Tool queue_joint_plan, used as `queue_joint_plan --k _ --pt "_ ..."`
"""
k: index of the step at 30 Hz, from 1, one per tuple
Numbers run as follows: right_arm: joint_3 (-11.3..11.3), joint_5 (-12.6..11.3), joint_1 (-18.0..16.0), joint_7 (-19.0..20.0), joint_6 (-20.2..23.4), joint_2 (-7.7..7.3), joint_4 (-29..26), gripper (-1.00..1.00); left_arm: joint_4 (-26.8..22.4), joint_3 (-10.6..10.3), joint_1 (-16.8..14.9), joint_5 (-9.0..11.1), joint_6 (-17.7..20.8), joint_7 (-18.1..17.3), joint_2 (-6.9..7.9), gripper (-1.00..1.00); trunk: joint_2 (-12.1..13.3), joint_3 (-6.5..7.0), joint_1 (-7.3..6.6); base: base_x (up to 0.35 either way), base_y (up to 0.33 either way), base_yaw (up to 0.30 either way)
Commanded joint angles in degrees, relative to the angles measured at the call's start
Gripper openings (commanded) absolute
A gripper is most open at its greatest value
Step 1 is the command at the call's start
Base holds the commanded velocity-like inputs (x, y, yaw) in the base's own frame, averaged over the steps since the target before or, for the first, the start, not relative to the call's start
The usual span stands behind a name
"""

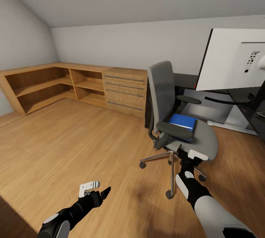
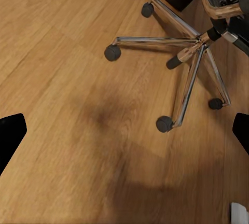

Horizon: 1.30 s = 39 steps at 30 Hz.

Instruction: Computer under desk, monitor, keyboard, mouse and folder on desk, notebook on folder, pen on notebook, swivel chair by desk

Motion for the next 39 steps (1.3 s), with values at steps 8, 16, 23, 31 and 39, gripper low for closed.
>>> queue_joint_plan --k 8,16,23,31,39 --pt "-0.06 -0.47 -0.03 0.15 -0.24 0.11 -0.08 1.00 -0.04 0.15 -0.01 0.23 0.42 -0.20 -0.12 1.00 -0.02 -0.05 -0.01 0.116 0.000 0.000" --pt "-0.05 -0.47 0.01 0.15 -0.42 0.22 -0.01 1.00 -0.04 0.15 -0.03 0.23 0.42 -0.20 -0.14 1.00 -0.02 -0.05 -0.01 0.026 0.000 0.000" --pt "-0.01 -0.47 0.05 0.14 -0.47 0.35 0.03 1.00 -0.04 0.15 -0.02 0.23 0.42 -0.20 -0.13 1.00 -0.02 -0.05 -0.01 0.004 0.000 0.000" --pt "0.03 -0.49 0.05 0.14 -0.48 0.43 0.08 1.00 -0.04 0.07 -0.02 0.21 0.38 -0.20 -0.14 1.00 -0.02 -0.05 -0.01 0.001 0.073 0.000" --pt "0.04 -0.51 0.06 0.14 -0.64 0.43 0.08 1.00 -0.04 -0.02 -0.01 0.20 0.34 -0.20 -0.14 1.00 -0.02 -0.05 -0.01 0.000 0.053 0.139"
